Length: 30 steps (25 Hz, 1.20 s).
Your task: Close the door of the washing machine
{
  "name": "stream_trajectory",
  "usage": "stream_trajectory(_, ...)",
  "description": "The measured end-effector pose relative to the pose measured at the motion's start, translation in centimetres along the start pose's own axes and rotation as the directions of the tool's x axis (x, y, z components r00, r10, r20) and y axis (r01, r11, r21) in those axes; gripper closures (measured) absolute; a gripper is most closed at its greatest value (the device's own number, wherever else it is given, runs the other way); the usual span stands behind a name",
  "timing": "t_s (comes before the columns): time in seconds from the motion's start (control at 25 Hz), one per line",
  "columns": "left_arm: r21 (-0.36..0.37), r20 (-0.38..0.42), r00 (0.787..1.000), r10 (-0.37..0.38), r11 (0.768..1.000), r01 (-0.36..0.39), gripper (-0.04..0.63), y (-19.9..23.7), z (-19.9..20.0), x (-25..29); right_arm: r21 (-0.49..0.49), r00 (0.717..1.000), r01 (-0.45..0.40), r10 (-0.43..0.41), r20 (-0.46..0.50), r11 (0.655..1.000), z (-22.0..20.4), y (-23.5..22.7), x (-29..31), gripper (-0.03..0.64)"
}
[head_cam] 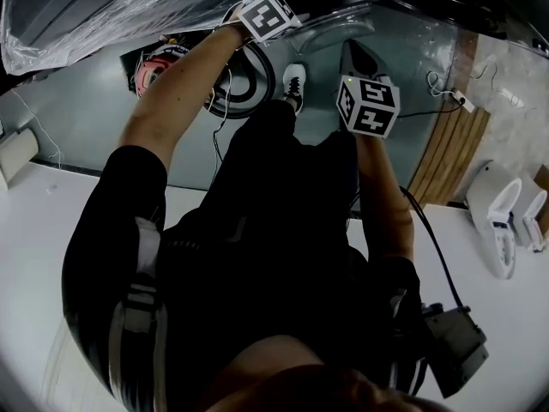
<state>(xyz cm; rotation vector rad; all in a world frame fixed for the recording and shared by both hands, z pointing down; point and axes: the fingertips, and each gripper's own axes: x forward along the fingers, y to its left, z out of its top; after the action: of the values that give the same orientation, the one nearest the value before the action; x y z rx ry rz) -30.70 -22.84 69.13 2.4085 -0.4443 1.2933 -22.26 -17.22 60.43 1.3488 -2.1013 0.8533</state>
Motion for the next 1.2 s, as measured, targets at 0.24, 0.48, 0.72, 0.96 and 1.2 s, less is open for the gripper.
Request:
stream_trajectory(0.24,0.018,-0.078,0.997,-0.012,1.0,0.013,0.463,-1.2,0.1,0.3,0.025,1.0,0.019,-0.018,-0.017,1.0,-1.5,-0.6,0.3,0.612)
stream_trajectory(0.48,-0.002,-0.08,0.997,0.007,1.0,-0.007,0.463,-2.5,0.3,0.5,0.036,0.998,0.004,-0.002,-0.057,0.999,-4.8,1.7,1.3,0.612)
stream_trajectory(0.72,-0.001,-0.092,0.996,0.001,1.0,-0.001,0.462,-4.1,0.7,0.9,0.066,0.989,-0.053,0.062,-0.134,0.996,-10.3,6.3,3.1,0.552)
stream_trajectory(0.96,-0.034,-0.07,0.998,-0.008,0.999,0.006,0.457,-6.4,1.0,1.6,0.055,0.983,-0.06,0.069,-0.169,0.997,-14.2,6.8,2.8,0.54)
stream_trajectory(1.2,-0.085,-0.068,0.997,-0.019,0.996,0.013,0.451,-9.4,1.9,2.9,0.087,0.983,-0.031,0.046,-0.177,0.996,-16.7,4.6,1.2,0.535)
